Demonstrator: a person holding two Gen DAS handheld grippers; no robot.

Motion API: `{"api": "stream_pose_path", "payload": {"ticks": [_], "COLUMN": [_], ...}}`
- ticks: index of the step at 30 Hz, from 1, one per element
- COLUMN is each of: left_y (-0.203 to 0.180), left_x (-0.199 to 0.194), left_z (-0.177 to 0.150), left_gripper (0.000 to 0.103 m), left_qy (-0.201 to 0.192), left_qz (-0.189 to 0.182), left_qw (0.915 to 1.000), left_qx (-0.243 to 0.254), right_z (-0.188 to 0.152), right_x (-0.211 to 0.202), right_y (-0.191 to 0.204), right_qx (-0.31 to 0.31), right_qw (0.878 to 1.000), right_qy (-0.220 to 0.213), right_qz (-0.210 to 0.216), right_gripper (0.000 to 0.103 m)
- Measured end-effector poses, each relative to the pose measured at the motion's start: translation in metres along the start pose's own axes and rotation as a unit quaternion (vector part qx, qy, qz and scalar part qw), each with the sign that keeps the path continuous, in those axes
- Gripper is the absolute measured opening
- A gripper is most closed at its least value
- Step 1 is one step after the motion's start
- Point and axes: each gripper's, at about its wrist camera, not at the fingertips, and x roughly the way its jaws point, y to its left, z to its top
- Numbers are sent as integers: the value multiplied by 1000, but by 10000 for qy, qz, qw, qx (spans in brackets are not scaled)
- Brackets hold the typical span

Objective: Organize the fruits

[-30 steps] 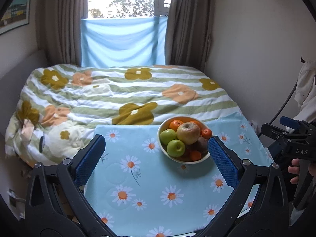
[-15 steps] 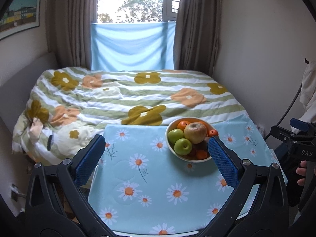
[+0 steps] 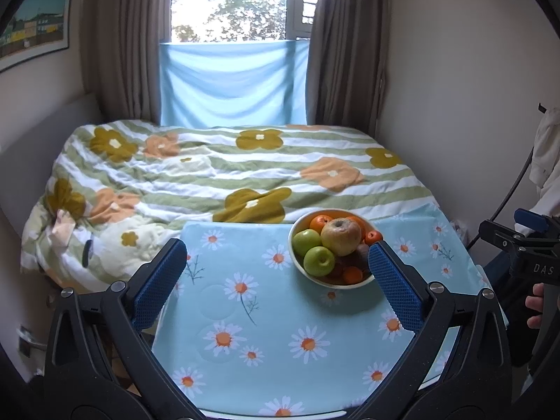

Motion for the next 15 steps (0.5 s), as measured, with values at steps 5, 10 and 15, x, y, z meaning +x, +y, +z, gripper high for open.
{"api": "stream_pose_path", "payload": {"ticks": [5,10,15], "left_y": [-1,-2,-2], "left_x": [1,2,5], "left_z": [0,1,2], "left_gripper": [103,103,103], "left_qy": [2,6,20], "left_qz": [-3,7,14], "left_qw": [10000,10000,10000], "left_qx": [-14,-29,-46], "right_z": [0,0,1], "right_x": [1,0,0], "right_y": [-1,-1,-3], "right_qx": [5,-2,17], "right_qw": [10000,10000,10000], "right_qy": [18,1,5], "right_qz": [7,-5,-8], "right_gripper": [102,102,102]}}
